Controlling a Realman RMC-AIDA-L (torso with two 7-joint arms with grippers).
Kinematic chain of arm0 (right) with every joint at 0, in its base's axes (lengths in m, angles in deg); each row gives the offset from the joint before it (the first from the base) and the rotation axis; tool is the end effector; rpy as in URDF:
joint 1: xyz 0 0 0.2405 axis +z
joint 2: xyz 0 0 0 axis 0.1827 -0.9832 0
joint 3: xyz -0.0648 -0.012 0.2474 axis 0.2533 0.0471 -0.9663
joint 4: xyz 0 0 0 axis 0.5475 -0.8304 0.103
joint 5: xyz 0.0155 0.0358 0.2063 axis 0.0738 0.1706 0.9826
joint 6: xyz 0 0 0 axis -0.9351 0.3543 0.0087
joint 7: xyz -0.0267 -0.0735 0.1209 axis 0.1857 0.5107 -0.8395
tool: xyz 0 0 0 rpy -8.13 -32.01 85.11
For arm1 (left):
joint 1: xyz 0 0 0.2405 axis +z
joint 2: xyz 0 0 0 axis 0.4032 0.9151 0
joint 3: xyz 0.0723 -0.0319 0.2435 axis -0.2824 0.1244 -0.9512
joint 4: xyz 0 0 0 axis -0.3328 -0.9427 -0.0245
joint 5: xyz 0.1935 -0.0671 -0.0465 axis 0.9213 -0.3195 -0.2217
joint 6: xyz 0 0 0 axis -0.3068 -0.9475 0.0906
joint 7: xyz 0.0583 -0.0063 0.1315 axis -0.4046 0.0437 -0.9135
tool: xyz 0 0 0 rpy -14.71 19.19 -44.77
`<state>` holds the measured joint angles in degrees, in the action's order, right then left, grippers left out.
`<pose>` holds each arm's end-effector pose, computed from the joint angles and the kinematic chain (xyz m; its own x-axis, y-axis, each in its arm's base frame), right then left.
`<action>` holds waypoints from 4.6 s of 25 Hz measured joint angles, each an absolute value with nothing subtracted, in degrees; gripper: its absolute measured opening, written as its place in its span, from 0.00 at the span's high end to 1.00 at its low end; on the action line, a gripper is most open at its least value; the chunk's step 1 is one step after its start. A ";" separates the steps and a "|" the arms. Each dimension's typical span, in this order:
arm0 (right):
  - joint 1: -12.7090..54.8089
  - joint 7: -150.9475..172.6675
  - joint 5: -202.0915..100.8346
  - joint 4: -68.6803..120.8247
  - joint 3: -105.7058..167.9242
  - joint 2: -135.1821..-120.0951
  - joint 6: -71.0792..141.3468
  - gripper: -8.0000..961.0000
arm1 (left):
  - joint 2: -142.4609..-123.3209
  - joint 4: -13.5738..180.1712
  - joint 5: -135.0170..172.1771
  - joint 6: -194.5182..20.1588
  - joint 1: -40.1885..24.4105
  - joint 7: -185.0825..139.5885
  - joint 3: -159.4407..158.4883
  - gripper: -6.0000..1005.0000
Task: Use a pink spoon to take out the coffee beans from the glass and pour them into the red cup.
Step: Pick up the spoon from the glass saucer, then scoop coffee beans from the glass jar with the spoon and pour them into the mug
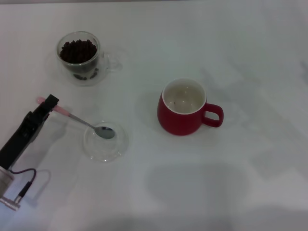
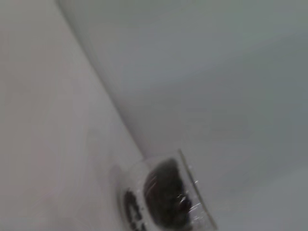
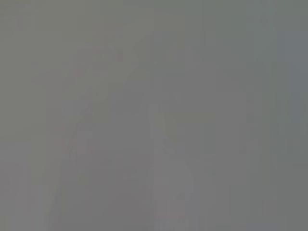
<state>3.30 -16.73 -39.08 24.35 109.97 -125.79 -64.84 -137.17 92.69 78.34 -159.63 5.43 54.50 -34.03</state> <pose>0.3449 0.2305 0.0945 0.4897 0.4342 -0.7561 -0.6911 -0.3354 -0.6402 -0.3396 0.2318 -0.0653 -0.2394 0.4827 0.8424 0.9301 -0.1350 0.3417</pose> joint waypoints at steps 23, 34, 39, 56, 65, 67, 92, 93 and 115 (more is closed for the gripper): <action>3.04 -12.24 -39.44 24.34 110.31 -128.30 -65.01 0.23 | -132.51 62.55 78.70 -167.76 7.09 69.81 -41.31 0.86; 2.91 -12.16 -39.29 24.16 110.07 -128.83 -64.66 0.23 | -127.39 53.98 80.00 -167.81 5.63 78.29 -41.25 0.86; 2.95 -12.16 -39.33 24.29 110.06 -129.17 -64.59 0.23 | -124.69 53.37 80.18 -167.52 5.71 80.09 -41.02 0.86; 3.25 -12.17 -39.59 24.10 111.84 -129.89 -64.57 0.23 | -124.25 54.37 89.38 -155.92 -3.03 81.88 -40.94 0.86; 2.73 -12.81 -40.28 23.56 112.21 -129.88 -65.07 0.23 | -125.92 56.80 95.48 -148.24 -10.00 82.89 -41.12 0.86; 2.54 -12.84 -40.30 23.52 112.43 -129.88 -65.14 0.23 | -126.42 57.51 96.49 -147.10 -11.25 83.01 -41.17 0.86; 1.66 -14.27 -40.31 23.55 112.88 -129.59 -64.96 0.23 | -131.91 58.57 102.08 -136.63 -12.70 83.09 -41.24 0.86; 1.57 -14.27 -40.31 23.55 112.88 -129.60 -64.93 0.23 | -132.16 58.58 102.12 -136.19 -12.70 83.07 -41.23 0.86; 0.81 -14.31 -40.32 23.47 112.88 -129.40 -64.65 0.23 | -134.69 62.94 94.04 -134.92 -9.31 83.60 -39.03 0.86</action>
